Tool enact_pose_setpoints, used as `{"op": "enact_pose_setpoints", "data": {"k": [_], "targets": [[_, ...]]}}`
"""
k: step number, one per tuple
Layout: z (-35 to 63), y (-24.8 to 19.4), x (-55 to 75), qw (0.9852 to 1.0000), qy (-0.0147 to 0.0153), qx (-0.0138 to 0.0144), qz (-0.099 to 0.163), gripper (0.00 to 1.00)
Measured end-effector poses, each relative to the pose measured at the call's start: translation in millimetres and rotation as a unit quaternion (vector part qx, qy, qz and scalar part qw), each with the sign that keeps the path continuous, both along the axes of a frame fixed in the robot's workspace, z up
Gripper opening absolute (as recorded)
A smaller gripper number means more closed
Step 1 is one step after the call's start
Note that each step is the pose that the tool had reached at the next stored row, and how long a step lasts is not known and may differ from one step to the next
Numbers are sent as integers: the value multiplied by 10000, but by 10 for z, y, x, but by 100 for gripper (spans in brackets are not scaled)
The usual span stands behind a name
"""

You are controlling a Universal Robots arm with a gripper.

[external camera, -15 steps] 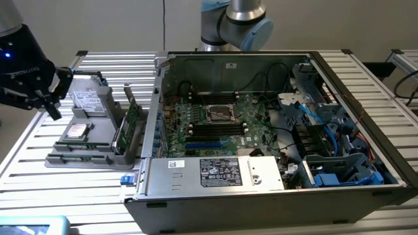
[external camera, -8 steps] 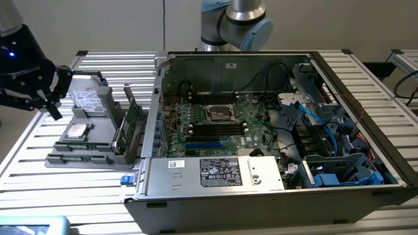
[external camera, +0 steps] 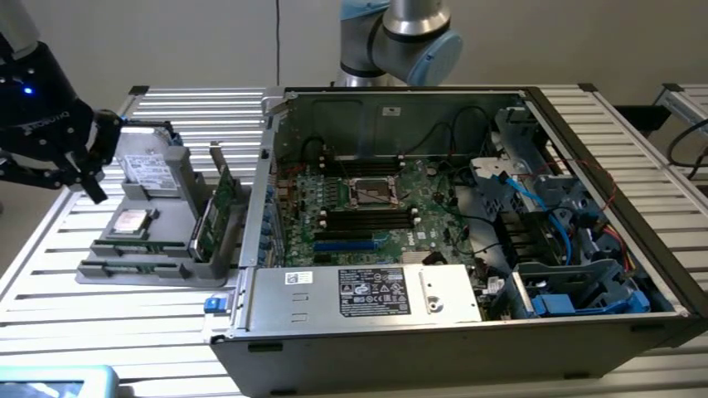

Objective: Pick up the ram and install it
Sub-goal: 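Pick up the ram and move it above insertion slot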

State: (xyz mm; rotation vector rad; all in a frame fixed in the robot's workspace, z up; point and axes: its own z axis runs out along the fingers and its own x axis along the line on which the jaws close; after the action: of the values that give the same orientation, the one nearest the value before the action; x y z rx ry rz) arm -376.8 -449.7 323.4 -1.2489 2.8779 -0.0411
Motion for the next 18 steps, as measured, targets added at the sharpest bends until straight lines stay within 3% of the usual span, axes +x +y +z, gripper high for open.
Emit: {"op": "enact_pose_setpoints", "data": {"k": [5, 9, 14, 18], "targets": [[-10, 0, 0, 9990, 0, 0, 449, 11], [-15, 1, 0, 9967, -1, 1, 816, 11], [-20, 1, 0, 9919, -1, 1, 1272, 11], [-22, 0, 1, 9866, -1, -1, 1630, 11]]}}
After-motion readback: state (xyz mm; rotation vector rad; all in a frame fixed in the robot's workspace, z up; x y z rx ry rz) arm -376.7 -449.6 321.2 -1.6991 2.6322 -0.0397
